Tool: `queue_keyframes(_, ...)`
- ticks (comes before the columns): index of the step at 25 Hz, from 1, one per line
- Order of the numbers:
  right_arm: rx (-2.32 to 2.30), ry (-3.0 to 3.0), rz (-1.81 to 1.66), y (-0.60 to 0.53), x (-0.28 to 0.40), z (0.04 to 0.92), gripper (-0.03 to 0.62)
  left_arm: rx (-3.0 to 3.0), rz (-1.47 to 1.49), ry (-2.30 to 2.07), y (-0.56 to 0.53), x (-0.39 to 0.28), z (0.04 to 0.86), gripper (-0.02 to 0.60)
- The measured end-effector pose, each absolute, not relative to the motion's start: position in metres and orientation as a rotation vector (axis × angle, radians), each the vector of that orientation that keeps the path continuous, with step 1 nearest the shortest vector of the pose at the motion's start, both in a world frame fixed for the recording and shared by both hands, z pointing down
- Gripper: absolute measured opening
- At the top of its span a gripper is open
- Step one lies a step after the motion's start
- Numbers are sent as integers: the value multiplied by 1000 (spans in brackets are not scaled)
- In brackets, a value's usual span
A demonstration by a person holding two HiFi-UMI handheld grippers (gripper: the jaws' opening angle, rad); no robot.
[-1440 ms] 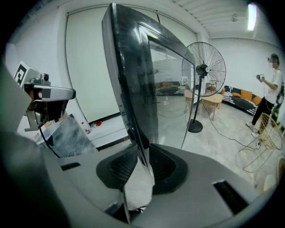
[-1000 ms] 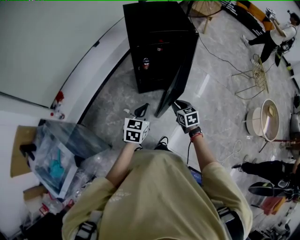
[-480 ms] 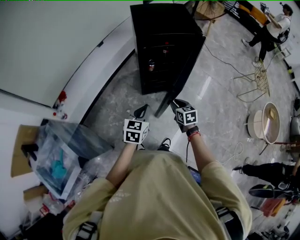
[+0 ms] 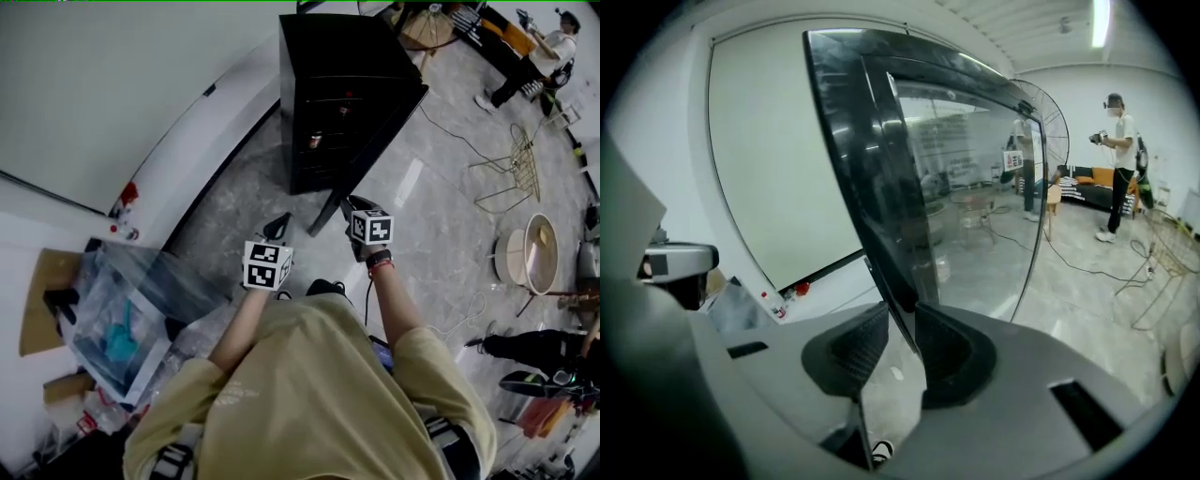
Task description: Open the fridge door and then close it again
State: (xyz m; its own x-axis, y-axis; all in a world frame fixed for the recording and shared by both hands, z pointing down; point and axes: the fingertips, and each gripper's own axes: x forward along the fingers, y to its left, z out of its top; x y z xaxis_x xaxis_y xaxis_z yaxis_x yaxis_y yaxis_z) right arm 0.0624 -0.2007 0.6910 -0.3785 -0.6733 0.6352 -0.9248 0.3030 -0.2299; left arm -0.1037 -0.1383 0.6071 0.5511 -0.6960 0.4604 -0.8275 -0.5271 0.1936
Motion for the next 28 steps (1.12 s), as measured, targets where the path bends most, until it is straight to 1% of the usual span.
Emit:
queue_keyframes(6, 1440, -2140, 818, -223, 40, 688, 107, 2390, 470, -1240, -147, -119, 609, 18)
queue_keyframes(15, 1409, -2185, 883, -257, 10, 692, 114, 2421, 421, -1290, -199, -122, 597, 18)
queue_keyframes(21, 1417, -2199, 856, -281, -8, 693, 104, 2399, 404, -1314, -227, -123, 597, 18)
queue_keyframes(25, 1420, -2208, 829, -299, -19, 694, 81, 2400, 399, -1323, -246, -126, 598, 18)
queue_keyframes(28, 1407, -2226, 827, -311, -26, 694, 83, 2388, 401, -1335, -258, -129, 599, 18)
